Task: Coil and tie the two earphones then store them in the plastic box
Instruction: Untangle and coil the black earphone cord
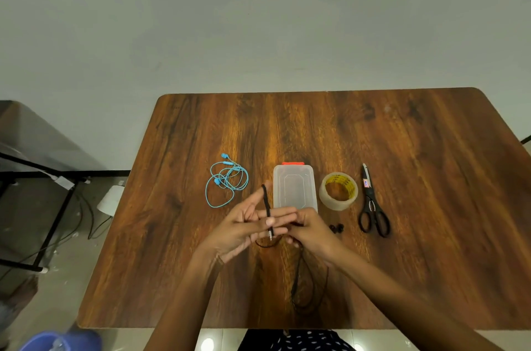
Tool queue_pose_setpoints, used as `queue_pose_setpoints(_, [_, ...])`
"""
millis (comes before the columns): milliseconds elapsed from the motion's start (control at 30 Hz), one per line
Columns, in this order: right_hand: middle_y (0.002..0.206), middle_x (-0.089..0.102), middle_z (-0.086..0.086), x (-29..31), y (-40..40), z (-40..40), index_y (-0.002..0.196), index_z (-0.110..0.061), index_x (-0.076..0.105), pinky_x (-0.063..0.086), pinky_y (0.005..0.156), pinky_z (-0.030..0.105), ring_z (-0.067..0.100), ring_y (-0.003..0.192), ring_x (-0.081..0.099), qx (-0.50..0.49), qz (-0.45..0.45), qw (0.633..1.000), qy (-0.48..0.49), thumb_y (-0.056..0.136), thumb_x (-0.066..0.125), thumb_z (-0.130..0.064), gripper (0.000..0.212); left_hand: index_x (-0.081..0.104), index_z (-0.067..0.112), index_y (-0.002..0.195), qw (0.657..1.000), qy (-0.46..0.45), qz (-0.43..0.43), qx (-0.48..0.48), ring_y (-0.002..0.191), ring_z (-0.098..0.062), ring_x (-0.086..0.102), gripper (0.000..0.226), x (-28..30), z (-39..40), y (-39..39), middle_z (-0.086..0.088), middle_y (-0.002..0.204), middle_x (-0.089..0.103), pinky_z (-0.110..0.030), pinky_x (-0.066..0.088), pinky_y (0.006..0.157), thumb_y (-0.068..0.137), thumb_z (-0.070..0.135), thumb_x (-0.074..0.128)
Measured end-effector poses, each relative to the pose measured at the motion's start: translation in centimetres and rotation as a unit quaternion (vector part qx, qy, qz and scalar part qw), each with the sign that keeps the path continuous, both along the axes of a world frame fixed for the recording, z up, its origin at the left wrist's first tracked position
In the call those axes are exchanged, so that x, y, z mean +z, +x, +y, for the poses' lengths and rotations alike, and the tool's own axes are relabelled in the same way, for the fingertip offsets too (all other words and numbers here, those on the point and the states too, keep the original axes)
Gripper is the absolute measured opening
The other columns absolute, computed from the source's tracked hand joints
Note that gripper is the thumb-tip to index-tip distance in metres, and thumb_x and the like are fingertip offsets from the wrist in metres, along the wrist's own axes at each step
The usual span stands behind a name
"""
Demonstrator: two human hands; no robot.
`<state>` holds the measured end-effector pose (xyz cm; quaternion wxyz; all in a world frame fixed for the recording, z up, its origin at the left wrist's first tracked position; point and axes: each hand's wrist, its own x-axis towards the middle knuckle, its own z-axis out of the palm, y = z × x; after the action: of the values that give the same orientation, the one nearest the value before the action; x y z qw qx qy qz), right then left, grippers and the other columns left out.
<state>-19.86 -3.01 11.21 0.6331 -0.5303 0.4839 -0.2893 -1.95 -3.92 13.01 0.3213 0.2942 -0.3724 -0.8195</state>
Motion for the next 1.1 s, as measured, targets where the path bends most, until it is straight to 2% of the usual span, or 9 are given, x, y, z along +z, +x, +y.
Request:
queue_pose_setpoints(100, [0.065, 0.069, -0.008, 0.3, 0.4, 0.4, 0.079, -0.011, 0.072, 0.04, 0.05, 0.012, 0.002, 0.048, 0.051, 0.028, 0.034, 0.999, -0.03, 0.09, 0.061, -0.011, 0.016, -0.005, 0.023, 0.15, 0.998, 0.004, -0.03, 0.061, 0.123, -0.036, 0.053, 0.089, -0.4, -0.5, -0.1, -0.026, 0.131, 0.055, -0.04, 0.049, 0.097, 0.088, -0.007, 0.051])
queue_pose_setpoints(200, [0.062, 0.065, -0.01, 0.7, 0.2, 0.3, 0.073, -0.024, 0.07, 0.043, 0.058, 0.016, 0.001, 0.054, 0.057, 0.071, 0.102, 0.988, -0.096, 0.09, 0.062, -0.023, 0.019, -0.008, 0.025, 0.15, 0.994, 0.004, -0.043, 0.102, 0.124, -0.035, 0.052, 0.09, -0.8, -0.8, 0.0, -0.025, 0.131, 0.054, -0.041, 0.048, 0.099, 0.088, -0.005, 0.049])
queue_pose_setpoints(300, [0.064, 0.064, -0.011, 1.3, -0.1, 0.0, 0.071, -0.025, 0.067, 0.049, 0.064, 0.025, 0.004, 0.063, 0.06, 0.146, 0.218, 0.948, -0.182, 0.09, 0.062, -0.032, 0.021, -0.007, 0.025, 0.15, 0.991, 0.005, -0.081, 0.107, 0.122, -0.033, 0.054, 0.09, -1.2, -0.8, 0.2, -0.023, 0.13, 0.057, -0.037, 0.049, 0.097, 0.09, -0.006, 0.052])
queue_pose_setpoints(400, [0.085, 0.071, -0.009, 2.3, -0.5, -1.0, 0.092, -0.024, 0.074, 0.035, 0.056, 0.011, 0.002, 0.071, 0.058, 0.205, 0.326, 0.882, -0.272, 0.087, 0.063, -0.035, 0.016, 0.001, 0.023, 0.15, 0.987, -0.012, -0.153, 0.051, 0.115, -0.028, 0.061, 0.085, -1.4, -0.6, 0.2, -0.018, 0.125, 0.061, -0.033, 0.052, 0.09, 0.09, -0.007, 0.052])
queue_pose_setpoints(467, [0.089, 0.07, -0.01, 3.2, -1.0, -2.2, 0.096, -0.028, 0.074, 0.03, 0.057, 0.011, 0.0, 0.074, 0.054, 0.223, 0.344, 0.861, -0.301, 0.085, 0.065, -0.035, 0.016, 0.012, 0.031, 0.145, 0.986, -0.01, -0.164, -0.011, 0.11, -0.026, 0.063, 0.078, -1.5, -0.4, 0.4, -0.017, 0.124, 0.062, -0.036, 0.052, 0.092, 0.09, -0.007, 0.052])
queue_pose_setpoints(600, [0.083, 0.068, -0.016, 4.3, -2.3, -5.2, 0.089, -0.029, 0.075, 0.044, 0.062, 0.023, 0.0, 0.074, 0.056, 0.223, 0.304, 0.885, -0.272, 0.081, 0.071, -0.033, 0.01, 0.043, 0.04, 0.128, 0.986, 0.003, -0.133, -0.099, 0.12, -0.03, 0.057, 0.061, -0.9, 0.4, 0.7, -0.021, 0.13, 0.056, -0.039, 0.049, 0.096, 0.089, -0.007, 0.053])
queue_pose_setpoints(800, [0.079, 0.067, -0.013, 4.1, -2.6, -6.6, 0.086, -0.013, 0.076, 0.041, 0.067, 0.007, -0.004, 0.076, 0.061, 0.191, 0.193, 0.929, -0.252, 0.081, 0.073, -0.017, 0.007, 0.028, 0.033, 0.141, 0.979, -0.015, -0.072, -0.191, 0.127, -0.035, 0.049, 0.067, -0.1, 1.2, 0.7, -0.025, 0.135, 0.05, -0.04, 0.046, 0.101, 0.093, -0.009, 0.046])
queue_pose_setpoints(967, [0.085, 0.072, -0.005, 2.6, -2.8, -6.4, 0.089, -0.011, 0.074, 0.051, 0.076, 0.024, 0.007, 0.083, 0.066, 0.143, 0.115, 0.966, -0.184, 0.083, 0.07, -0.014, 0.008, 0.024, 0.035, 0.144, 0.978, -0.021, -0.021, -0.207, 0.126, -0.036, 0.05, 0.068, 0.3, 1.4, 1.3, -0.025, 0.135, 0.051, -0.036, 0.047, 0.099, 0.094, -0.006, 0.044])
queue_pose_setpoints(1100, [0.086, 0.072, 0.006, 1.6, -2.6, -5.5, 0.09, -0.013, 0.073, 0.055, 0.065, 0.027, 0.032, 0.078, 0.064, 0.102, 0.027, 0.99, -0.099, 0.085, 0.067, -0.009, 0.009, 0.023, 0.035, 0.145, 0.975, -0.005, 0.03, -0.22, 0.124, -0.03, 0.053, 0.067, 0.2, 1.4, 1.6, -0.021, 0.133, 0.054, -0.032, 0.049, 0.096, 0.093, 0.003, 0.05])
